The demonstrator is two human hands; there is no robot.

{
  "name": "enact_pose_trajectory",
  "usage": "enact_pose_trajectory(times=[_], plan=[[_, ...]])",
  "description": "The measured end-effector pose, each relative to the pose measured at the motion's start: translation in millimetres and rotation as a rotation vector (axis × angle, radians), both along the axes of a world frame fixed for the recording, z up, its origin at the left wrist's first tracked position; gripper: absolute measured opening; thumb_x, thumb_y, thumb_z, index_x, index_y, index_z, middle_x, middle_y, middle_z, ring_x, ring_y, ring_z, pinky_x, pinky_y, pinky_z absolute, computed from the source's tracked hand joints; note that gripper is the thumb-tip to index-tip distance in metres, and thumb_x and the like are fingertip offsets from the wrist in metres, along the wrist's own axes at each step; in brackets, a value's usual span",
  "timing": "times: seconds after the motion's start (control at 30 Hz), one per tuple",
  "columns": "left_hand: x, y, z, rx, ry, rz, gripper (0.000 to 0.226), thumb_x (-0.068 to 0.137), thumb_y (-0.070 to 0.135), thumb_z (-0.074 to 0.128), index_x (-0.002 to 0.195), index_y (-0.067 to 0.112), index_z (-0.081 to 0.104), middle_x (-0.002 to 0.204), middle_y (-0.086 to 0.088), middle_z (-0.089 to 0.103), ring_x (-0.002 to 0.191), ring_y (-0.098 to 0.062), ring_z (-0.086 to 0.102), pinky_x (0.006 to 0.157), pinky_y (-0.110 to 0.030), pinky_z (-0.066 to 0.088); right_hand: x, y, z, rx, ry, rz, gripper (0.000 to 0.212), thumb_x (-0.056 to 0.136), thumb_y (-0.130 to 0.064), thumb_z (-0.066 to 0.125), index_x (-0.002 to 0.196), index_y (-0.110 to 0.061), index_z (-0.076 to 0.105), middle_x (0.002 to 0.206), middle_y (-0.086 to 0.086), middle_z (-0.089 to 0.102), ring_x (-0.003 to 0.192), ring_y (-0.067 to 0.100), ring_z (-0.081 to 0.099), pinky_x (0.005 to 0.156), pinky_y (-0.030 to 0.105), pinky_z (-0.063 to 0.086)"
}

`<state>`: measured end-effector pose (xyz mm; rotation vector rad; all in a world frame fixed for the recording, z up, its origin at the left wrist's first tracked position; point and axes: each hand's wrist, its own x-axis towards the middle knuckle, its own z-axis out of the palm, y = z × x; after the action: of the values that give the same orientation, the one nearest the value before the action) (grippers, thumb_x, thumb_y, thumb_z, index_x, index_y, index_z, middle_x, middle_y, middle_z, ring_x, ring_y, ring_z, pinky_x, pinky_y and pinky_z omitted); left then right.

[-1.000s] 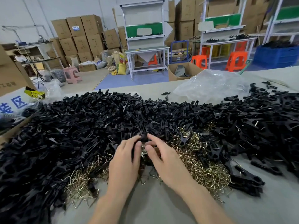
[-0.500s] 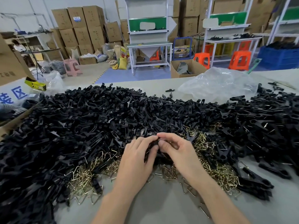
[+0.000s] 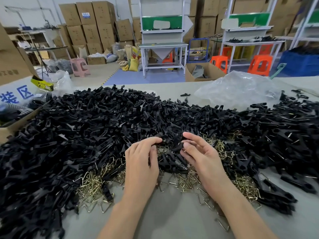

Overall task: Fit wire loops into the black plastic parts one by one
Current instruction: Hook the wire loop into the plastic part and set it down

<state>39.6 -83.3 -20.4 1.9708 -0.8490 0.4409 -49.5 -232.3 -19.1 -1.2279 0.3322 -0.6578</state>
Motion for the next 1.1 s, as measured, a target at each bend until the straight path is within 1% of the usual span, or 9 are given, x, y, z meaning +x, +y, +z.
enact_pose_trajectory(times=[0.07,0.13,0.23,0.33,0.53,0.7,0.87,0.97,1.1], plan=[[-3.0,-0.6,3.2,-0.066,0.083,-0.021,0.038,0.099,0.029,0.049,0.116,0.064,0.044,0.117,0.038,0.052,0.119,0.011,0.039,0.097,-0.011,0.032,-0.6,0.4,1.9,0.054,-0.032,0.008,0.032,0.093,-0.005,0.066,0.106,-0.031,0.079,0.094,-0.008,0.074,0.101,0.012,0.071,0.088,0.025,0.057],[-6.4,-0.3,5.5,-0.094,0.067,-0.028,0.045,0.099,0.032,0.049,0.121,0.068,0.038,0.12,0.037,0.053,0.12,0.008,0.041,0.098,-0.006,0.03,-0.9,1.0,3.9,0.116,-0.06,0.018,0.032,0.092,-0.002,0.066,0.105,-0.028,0.08,0.092,-0.005,0.074,0.098,0.017,0.073,0.086,0.028,0.059],[-10.1,-0.3,6.5,-0.088,0.067,-0.051,0.036,0.101,0.042,0.041,0.134,0.055,0.039,0.118,0.041,0.05,0.121,0.011,0.042,0.099,-0.002,0.027,-1.8,1.8,6.3,0.142,-0.069,0.024,0.034,0.093,0.001,0.065,0.106,-0.027,0.079,0.093,-0.003,0.075,0.094,0.02,0.073,0.084,0.03,0.06],[-14.7,-0.7,5.9,-0.101,0.094,-0.101,0.033,0.104,0.053,0.032,0.136,0.051,0.04,0.118,0.038,0.057,0.121,0.002,0.053,0.099,-0.015,0.04,-2.9,3.8,8.8,0.132,-0.079,0.044,0.03,0.086,-0.007,0.071,0.108,-0.027,0.079,0.098,0.0,0.076,0.096,0.018,0.074,0.083,0.028,0.06],[-22.0,-6.3,1.7,-0.114,0.11,-0.138,0.027,0.099,0.05,0.042,0.126,0.05,0.048,0.112,0.022,0.064,0.11,-0.008,0.061,0.094,-0.039,0.051,-5.4,7.7,12.4,0.104,-0.088,0.131,0.039,0.08,-0.019,0.073,0.118,-0.025,0.074,0.115,0.01,0.075,0.107,0.021,0.073,0.085,0.025,0.058],[-18.5,-6.6,-1.0,-0.157,0.164,-0.149,0.022,0.097,0.051,0.047,0.118,0.055,0.052,0.111,0.024,0.067,0.107,-0.002,0.062,0.092,-0.037,0.054,-5.3,10.4,12.1,0.043,-0.063,0.159,0.041,0.081,-0.018,0.072,0.122,-0.022,0.071,0.116,0.007,0.076,0.109,0.017,0.072,0.084,0.023,0.058],[-18.6,-5.3,-2.5,-0.097,0.167,-0.165,0.024,0.1,0.042,0.055,0.117,0.059,0.053,0.11,0.027,0.067,0.104,-0.003,0.063,0.091,-0.035,0.053,-4.7,10.5,10.6,-0.027,-0.04,0.129,0.034,0.079,-0.024,0.075,0.112,-0.034,0.078,0.116,0.001,0.076,0.11,0.015,0.071,0.084,0.022,0.057],[-19.8,-6.0,-2.2,-0.079,0.184,-0.185,0.023,0.098,0.05,0.05,0.12,0.054,0.056,0.113,0.029,0.066,0.105,-0.004,0.063,0.092,-0.035,0.053,-4.4,10.2,10.2,-0.064,-0.031,0.127,0.035,0.08,-0.028,0.076,0.113,-0.039,0.077,0.117,-0.001,0.076,0.111,0.016,0.071,0.085,0.022,0.057],[-21.1,-6.1,-1.6,-0.102,0.205,-0.211,0.024,0.096,0.043,0.054,0.119,0.044,0.061,0.113,0.028,0.067,0.104,-0.007,0.065,0.09,-0.037,0.054,-4.9,10.0,10.2,-0.068,-0.031,0.13,0.036,0.08,-0.027,0.075,0.113,-0.04,0.076,0.115,-0.001,0.076,0.108,0.014,0.072,0.083,0.021,0.056]])
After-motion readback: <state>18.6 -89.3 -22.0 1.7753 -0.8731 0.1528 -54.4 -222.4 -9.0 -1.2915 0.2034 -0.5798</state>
